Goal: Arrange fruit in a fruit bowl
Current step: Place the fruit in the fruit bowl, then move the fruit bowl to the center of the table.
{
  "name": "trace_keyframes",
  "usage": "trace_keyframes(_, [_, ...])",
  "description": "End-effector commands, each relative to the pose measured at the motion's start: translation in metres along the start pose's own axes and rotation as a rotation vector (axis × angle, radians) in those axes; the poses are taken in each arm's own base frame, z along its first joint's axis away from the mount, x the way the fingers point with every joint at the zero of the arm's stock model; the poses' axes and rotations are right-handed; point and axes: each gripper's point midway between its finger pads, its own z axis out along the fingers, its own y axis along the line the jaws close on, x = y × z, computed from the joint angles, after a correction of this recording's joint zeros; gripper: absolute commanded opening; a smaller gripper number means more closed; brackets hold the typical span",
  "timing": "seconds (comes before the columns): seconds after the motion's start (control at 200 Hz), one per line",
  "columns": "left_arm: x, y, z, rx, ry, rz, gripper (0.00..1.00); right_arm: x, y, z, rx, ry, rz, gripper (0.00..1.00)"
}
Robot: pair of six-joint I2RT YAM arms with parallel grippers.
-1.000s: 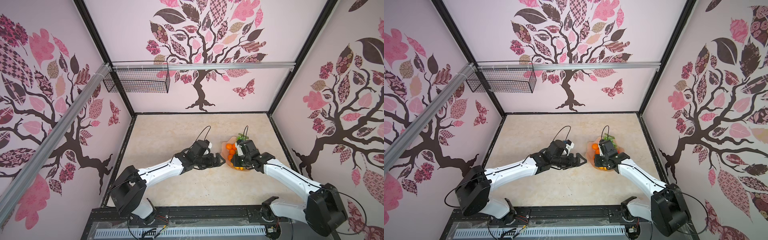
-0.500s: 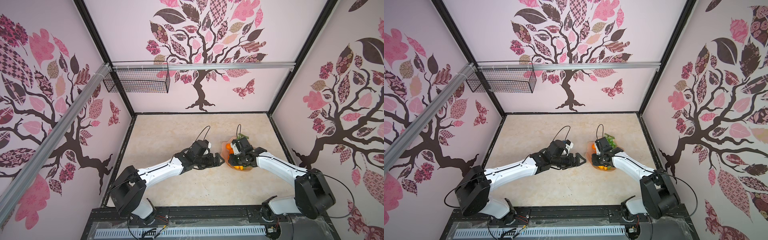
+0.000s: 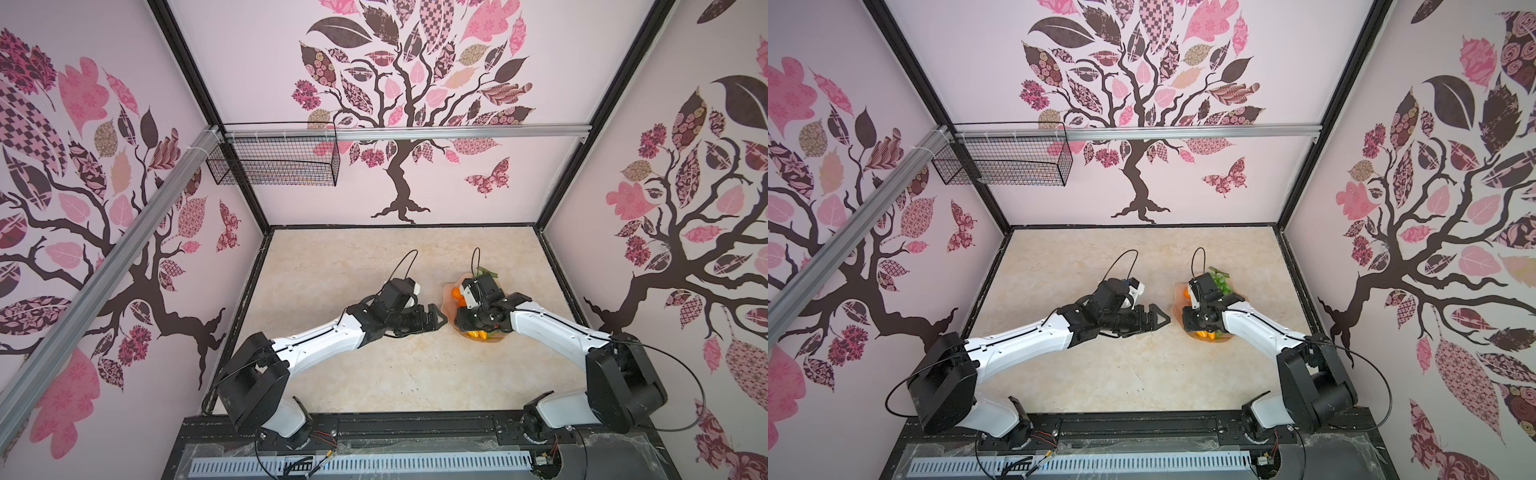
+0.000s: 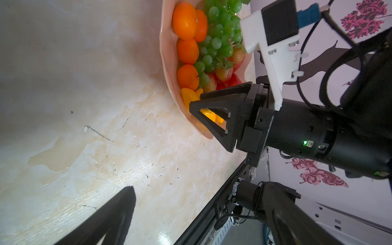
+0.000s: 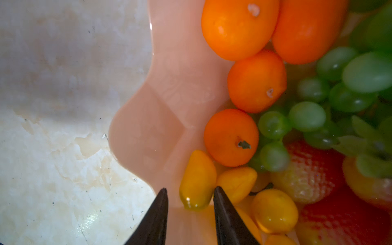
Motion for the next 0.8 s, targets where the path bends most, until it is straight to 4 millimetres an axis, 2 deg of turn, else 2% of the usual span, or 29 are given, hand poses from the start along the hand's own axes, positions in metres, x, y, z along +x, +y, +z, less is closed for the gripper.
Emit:
trace_keyframes(0.0, [-0.019,-0.028,-0.016,0.027,-0.045,0.095,0.98,-0.037,0.010,-0.037,-0.027,-0.173,0.001,0.42])
trace_keyframes(0.1, [-0.030,-0.036,-0.019,0.006,-0.060,0.155,0.98,-0.058,0.003,-0.063,0.016,-0.319,0.031,0.43])
trace_keyframes(0.205, [-0.039,-0.046,-0.017,-0.013,-0.066,0.218,0.98,-0.074,-0.015,-0.086,0.111,-0.450,0.065,0.44])
trace_keyframes(0.27, [-0.042,-0.055,-0.014,-0.019,-0.066,0.256,0.98,-0.082,-0.033,-0.096,0.178,-0.489,0.101,0.44])
trace_keyframes(0.365, [-0.047,-0.065,-0.005,-0.013,-0.064,0.282,0.98,-0.088,-0.073,-0.104,0.218,-0.492,0.251,0.43])
trace_keyframes(0.485, [-0.050,-0.078,0.009,0.009,-0.055,0.299,0.98,-0.081,-0.132,-0.110,0.226,-0.491,0.529,0.39])
trace_keyframes(0.63, [-0.049,-0.095,0.026,0.027,-0.022,0.329,0.98,-0.064,-0.185,-0.111,0.221,-0.527,0.803,0.35])
trace_keyframes(0.715, [-0.047,-0.105,0.035,0.034,-0.005,0.351,0.98,-0.054,-0.209,-0.111,0.245,-0.546,0.915,0.35])
trace_keyframes(0.795, [-0.045,-0.110,0.041,0.044,0.007,0.358,0.98,-0.050,-0.220,-0.107,0.271,-0.537,0.961,0.35])
